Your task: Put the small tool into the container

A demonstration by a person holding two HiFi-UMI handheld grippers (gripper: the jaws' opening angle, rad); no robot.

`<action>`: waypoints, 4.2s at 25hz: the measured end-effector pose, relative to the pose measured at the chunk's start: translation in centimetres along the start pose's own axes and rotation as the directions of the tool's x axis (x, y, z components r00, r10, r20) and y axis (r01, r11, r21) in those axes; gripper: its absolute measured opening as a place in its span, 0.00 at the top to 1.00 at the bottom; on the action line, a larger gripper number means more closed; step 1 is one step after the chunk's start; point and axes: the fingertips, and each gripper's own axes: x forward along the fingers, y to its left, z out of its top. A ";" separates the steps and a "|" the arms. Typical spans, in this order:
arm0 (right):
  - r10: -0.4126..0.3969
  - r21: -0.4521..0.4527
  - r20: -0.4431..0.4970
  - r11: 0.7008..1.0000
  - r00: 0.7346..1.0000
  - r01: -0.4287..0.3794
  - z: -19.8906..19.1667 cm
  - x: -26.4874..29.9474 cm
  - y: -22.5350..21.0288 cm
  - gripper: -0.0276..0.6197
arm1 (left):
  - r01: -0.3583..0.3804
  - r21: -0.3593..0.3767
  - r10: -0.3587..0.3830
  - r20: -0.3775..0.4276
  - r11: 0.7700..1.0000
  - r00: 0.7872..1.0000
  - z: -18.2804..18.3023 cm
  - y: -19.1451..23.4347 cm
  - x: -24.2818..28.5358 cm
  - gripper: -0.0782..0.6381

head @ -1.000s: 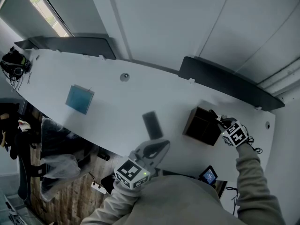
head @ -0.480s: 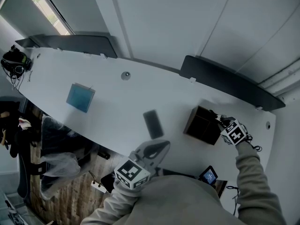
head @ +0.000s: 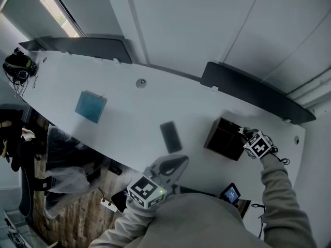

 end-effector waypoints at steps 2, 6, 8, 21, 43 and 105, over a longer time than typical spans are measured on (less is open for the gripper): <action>0.007 -0.009 -0.013 1.000 1.000 -0.007 0.0 0.2 0.0 0.92 | -0.001 0.000 0.001 -0.002 1.000 1.000 -0.1 0.0 -0.1 0.90; 0.023 -0.027 -0.037 0.999 0.999 -0.025 0.0 0.6 0.0 0.92 | -0.009 -0.003 0.009 -0.003 1.000 1.000 -0.2 0.4 -0.5 0.90; 0.034 -0.032 -0.047 0.999 0.998 -0.036 0.2 0.9 -0.1 0.92 | -0.014 -0.009 0.014 -0.004 1.000 1.000 -0.4 0.6 -0.6 0.90; 0.088 -0.038 -0.094 0.995 0.992 -0.092 0.4 2.4 0.0 0.92 | -0.034 -0.020 0.034 -0.007 0.999 0.999 -0.5 1.4 -1.2 0.90; 0.109 0.033 -0.049 0.994 0.993 -0.107 0.7 2.8 0.0 0.92 | -0.063 -0.024 0.062 -0.024 0.998 0.998 -1.4 1.4 -0.9 0.90; -0.360 0.589 0.626 0.800 0.692 -0.117 4.2 -19.6 1.8 0.92 | 0.220 0.172 -0.204 -0.110 0.960 0.973 3.6 -2.5 5.2 0.90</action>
